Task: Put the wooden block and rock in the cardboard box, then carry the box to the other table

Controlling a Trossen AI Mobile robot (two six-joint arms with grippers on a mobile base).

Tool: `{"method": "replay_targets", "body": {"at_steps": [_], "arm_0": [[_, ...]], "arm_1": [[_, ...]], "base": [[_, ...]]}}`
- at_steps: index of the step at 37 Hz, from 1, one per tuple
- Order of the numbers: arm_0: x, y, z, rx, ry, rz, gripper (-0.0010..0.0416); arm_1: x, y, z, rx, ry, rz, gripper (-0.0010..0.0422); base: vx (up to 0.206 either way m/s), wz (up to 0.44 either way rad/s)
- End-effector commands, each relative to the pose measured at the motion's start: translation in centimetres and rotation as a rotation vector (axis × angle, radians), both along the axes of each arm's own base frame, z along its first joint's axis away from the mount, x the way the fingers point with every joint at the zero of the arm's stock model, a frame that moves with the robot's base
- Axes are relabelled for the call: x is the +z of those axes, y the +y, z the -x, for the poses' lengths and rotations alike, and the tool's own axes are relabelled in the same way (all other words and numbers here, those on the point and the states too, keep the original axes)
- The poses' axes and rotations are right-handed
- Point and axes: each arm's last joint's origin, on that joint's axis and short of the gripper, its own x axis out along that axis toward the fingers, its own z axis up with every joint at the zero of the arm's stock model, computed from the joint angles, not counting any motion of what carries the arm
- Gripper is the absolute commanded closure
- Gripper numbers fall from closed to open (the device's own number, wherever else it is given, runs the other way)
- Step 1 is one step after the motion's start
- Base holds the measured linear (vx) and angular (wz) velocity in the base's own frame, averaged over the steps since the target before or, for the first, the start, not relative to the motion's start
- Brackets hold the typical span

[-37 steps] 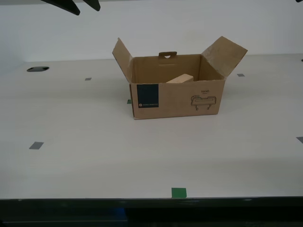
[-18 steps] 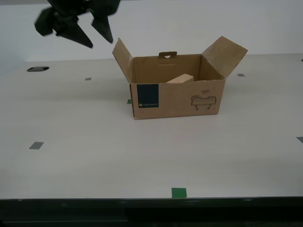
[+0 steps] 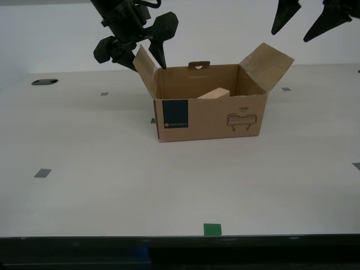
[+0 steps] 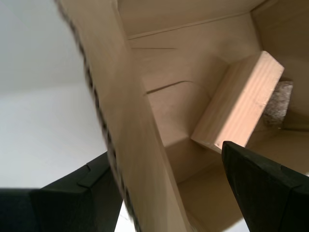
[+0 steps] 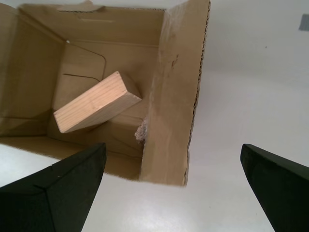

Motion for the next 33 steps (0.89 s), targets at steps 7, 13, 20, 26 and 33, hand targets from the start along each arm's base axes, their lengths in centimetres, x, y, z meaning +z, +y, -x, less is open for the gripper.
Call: {"method": "replay_targets", "body": {"at_steps": [7, 13, 20, 26, 33], "arm_0": [[-4.1, 0.6, -3.8, 0.007, 0.114, 0.019, 0.0019], [-6.0, 0.8, -5.5, 0.015, 0.153, 0.028, 0.0019], [-7.4, 1.2, -6.9, 0.026, 0.183, 0.003, 0.0019], [-7.9, 1.4, -7.8, 0.036, 0.190, -0.020, 0.0019], [-8.2, 1.5, -7.9, 0.038, 0.198, -0.019, 0.0019]], "arm_1": [[-0.3, 0.9, -1.7, 0.014, 0.001, -0.036, 0.0160], [-0.2, 2.2, -2.2, 0.041, 0.002, -0.039, 0.0161], [-0.7, 2.7, -2.2, 0.047, 0.017, -0.041, 0.0160], [-0.6, 2.5, -2.4, 0.035, 0.001, -0.010, 0.0160], [-0.5, 2.4, -2.5, 0.038, -0.009, -0.004, 0.0161]], "base": [[0.000, 0.000], [0.000, 0.000], [0.000, 0.000], [0.000, 0.000], [0.000, 0.000]]}}
